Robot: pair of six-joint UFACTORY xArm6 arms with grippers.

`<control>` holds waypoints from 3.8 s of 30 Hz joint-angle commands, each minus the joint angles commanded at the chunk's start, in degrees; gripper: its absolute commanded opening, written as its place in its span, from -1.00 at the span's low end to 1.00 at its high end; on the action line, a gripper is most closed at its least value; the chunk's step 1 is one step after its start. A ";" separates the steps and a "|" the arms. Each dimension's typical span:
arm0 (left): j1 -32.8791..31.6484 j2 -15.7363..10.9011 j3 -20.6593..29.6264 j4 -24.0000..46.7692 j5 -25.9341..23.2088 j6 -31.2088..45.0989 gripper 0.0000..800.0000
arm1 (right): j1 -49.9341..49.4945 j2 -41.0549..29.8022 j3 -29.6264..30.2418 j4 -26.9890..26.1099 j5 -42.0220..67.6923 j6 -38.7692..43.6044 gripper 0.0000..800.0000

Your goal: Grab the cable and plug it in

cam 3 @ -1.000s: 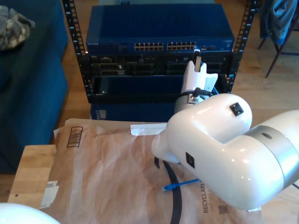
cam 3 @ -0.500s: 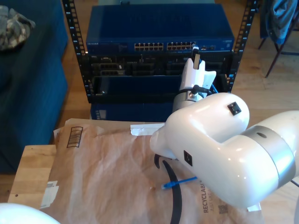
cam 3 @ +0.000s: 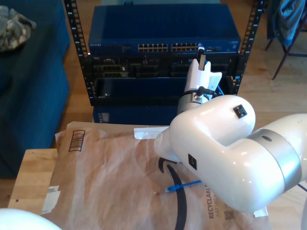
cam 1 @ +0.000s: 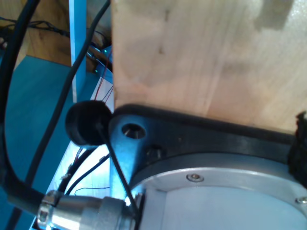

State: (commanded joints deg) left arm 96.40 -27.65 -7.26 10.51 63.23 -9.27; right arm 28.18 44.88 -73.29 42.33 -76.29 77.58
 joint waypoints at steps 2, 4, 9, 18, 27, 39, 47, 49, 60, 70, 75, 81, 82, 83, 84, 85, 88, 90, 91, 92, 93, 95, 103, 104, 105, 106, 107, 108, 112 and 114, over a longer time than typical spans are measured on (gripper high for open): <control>-0.09 0.00 0.00 0.00 0.00 0.00 1.00 | 0.00 0.00 0.09 0.00 0.00 0.00 -1.00; -0.09 0.00 0.00 0.00 0.00 0.00 1.00 | 0.09 0.00 0.09 0.00 0.00 0.09 -1.00; -0.09 0.00 0.00 0.00 0.00 -0.09 1.00 | 0.26 0.18 0.00 0.00 0.00 0.09 -1.00; 0.00 0.00 0.00 0.00 0.00 0.00 1.00 | 0.18 0.79 -0.44 0.00 0.00 0.09 -1.00; 0.00 0.00 0.00 0.00 0.00 -0.09 1.00 | 0.18 1.49 -2.64 0.00 0.00 0.00 -1.00; 0.00 0.00 0.00 0.00 0.00 0.00 1.00 | -0.44 2.55 -3.34 -0.18 0.18 0.09 -1.00; 0.00 0.00 0.00 0.00 0.00 -0.09 1.00 | -0.79 2.46 -3.43 -0.18 0.18 0.09 -1.00; 0.00 0.00 0.00 0.00 0.00 0.00 1.00 | -0.79 2.46 -3.43 -0.18 0.18 0.09 -1.00; -0.09 0.00 0.00 0.00 0.00 -0.09 1.00 | -0.44 2.11 -3.52 -0.09 0.18 0.26 -1.00; 0.00 0.00 0.00 0.00 0.00 -0.09 1.00 | 0.09 2.02 -3.43 -0.09 0.18 0.44 -1.00; 0.00 0.00 0.00 0.00 0.00 0.00 1.00 | 0.18 2.29 -3.52 0.00 0.79 0.44 -1.00; 0.00 0.00 0.00 0.00 0.00 0.00 1.00 | 0.09 2.55 -4.75 0.00 1.67 0.35 -1.00; 0.00 0.00 0.00 0.00 0.00 0.00 1.00 | 0.09 2.55 -4.75 0.00 1.76 0.35 -1.00; -0.09 0.00 0.00 0.00 0.00 0.00 1.00 | 0.09 2.55 -4.75 -0.09 1.76 0.35 -1.00; 0.00 0.00 0.00 0.00 0.00 0.00 1.00 | 0.09 2.73 -4.84 -0.09 1.76 0.35 -1.00; 0.00 0.00 0.00 0.00 0.00 0.00 1.00 | 0.09 2.73 -4.84 -0.09 1.76 0.35 -1.00; -0.09 0.00 0.00 0.00 0.00 0.00 1.00 | -0.09 2.99 -5.63 -0.09 2.29 0.35 -1.00; 0.00 0.00 0.00 0.00 0.00 -0.09 1.00 | -0.18 3.87 -7.12 -0.70 2.55 0.35 -1.00; 0.00 0.00 0.00 0.00 0.00 0.00 1.00 | -0.26 4.04 -7.47 -1.05 2.55 0.35 -1.00; -0.09 0.00 0.00 0.00 0.00 -0.09 1.00 | -0.26 4.13 -7.74 -1.23 2.55 0.26 -1.00; -0.09 0.00 0.00 0.00 0.00 0.00 1.00 | -0.26 4.13 -7.74 -1.23 2.55 0.35 -1.00; 0.00 0.00 0.00 0.00 0.00 0.00 1.00 | -0.26 4.04 -7.47 -1.23 2.55 0.35 -1.00; -0.09 0.00 0.00 0.00 0.00 0.00 1.00 | -0.09 3.52 -6.68 -1.58 2.64 0.44 -0.09; -0.09 0.00 0.00 0.00 0.00 -0.09 1.00 | 0.00 3.25 -5.98 -1.58 2.99 0.44 -0.02; -0.09 0.00 0.00 0.00 0.00 0.00 1.00 | 0.62 2.90 -5.10 -1.58 3.43 0.44 -0.01; 0.00 0.00 0.00 0.00 0.00 -0.09 1.00 | 1.05 1.93 -4.22 -1.49 3.60 0.44 0.00; -0.09 0.00 0.00 0.00 0.00 0.00 1.00 | 1.41 0.70 -3.16 -1.49 4.22 0.44 0.04; -0.09 0.00 0.00 0.00 0.00 0.00 1.00 | 1.58 -0.44 -2.02 -1.49 4.75 0.44 0.05; 0.00 0.00 0.00 0.00 0.00 -0.09 1.00 | 2.37 -6.07 4.48 -1.67 8.35 0.35 0.31; 0.00 0.00 0.00 0.00 0.00 -0.09 1.00 | 2.46 -10.29 9.32 -1.85 10.73 0.18 0.48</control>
State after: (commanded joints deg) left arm 96.40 -27.65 -7.26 10.51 63.23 -9.36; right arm 30.64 34.59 -63.97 40.48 -65.56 77.76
